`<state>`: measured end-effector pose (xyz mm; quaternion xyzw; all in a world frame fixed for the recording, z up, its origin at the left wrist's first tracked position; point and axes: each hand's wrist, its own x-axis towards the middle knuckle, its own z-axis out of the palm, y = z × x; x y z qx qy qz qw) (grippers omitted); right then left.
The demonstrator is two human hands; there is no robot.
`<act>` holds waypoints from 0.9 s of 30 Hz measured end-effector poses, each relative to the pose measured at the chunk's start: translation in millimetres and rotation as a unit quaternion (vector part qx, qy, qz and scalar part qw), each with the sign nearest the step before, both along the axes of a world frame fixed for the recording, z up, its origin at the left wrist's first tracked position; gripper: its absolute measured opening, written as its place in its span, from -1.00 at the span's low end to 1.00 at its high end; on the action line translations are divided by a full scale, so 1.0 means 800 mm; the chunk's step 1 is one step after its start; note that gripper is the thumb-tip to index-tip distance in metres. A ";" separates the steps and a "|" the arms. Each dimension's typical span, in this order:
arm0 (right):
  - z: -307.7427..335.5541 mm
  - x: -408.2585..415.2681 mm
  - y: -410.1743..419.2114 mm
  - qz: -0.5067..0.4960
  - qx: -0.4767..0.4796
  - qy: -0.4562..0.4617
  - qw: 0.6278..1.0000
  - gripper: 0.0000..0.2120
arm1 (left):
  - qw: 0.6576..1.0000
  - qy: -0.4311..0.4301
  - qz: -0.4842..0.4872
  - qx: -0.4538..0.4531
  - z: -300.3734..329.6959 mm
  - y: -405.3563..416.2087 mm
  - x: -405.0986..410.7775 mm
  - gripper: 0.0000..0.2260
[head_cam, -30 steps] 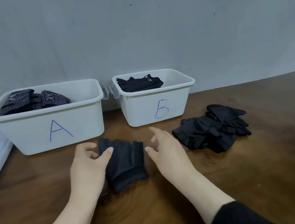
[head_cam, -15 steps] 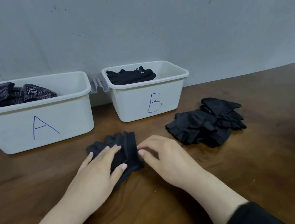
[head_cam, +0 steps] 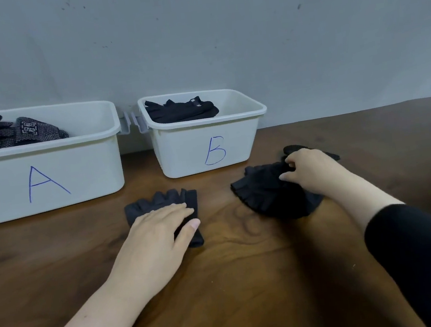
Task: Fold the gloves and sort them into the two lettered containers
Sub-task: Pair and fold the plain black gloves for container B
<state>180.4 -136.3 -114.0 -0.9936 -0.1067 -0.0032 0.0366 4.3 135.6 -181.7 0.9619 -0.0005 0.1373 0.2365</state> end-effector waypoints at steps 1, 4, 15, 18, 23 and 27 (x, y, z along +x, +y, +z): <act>-0.002 0.003 0.002 0.002 -0.015 0.011 1.000 -0.64 | 1.000 -0.007 0.002 -0.014 0.003 -0.001 -0.002 -0.46; -0.010 0.012 0.008 0.005 -0.018 0.032 0.999 -0.55 | 0.998 -0.035 0.015 -0.040 0.007 0.007 -0.006 -0.56; 0.038 -0.022 0.031 0.033 0.213 0.002 0.976 -0.89 | 0.986 -0.082 0.088 -0.118 -0.001 0.041 0.001 -0.76; 0.070 -0.038 0.044 0.060 0.252 -0.010 0.966 -0.94 | 0.983 -0.090 0.088 -0.130 -0.001 0.042 0.001 -0.78; 0.109 -0.049 0.064 0.128 0.324 -0.029 0.937 -0.81 | 0.978 -0.099 0.100 -0.153 0.002 0.048 -0.003 -0.81; 0.130 -0.065 0.086 0.170 0.341 0.053 0.923 -0.72 | 0.966 -0.109 0.140 -0.189 0.007 0.064 -0.012 -0.83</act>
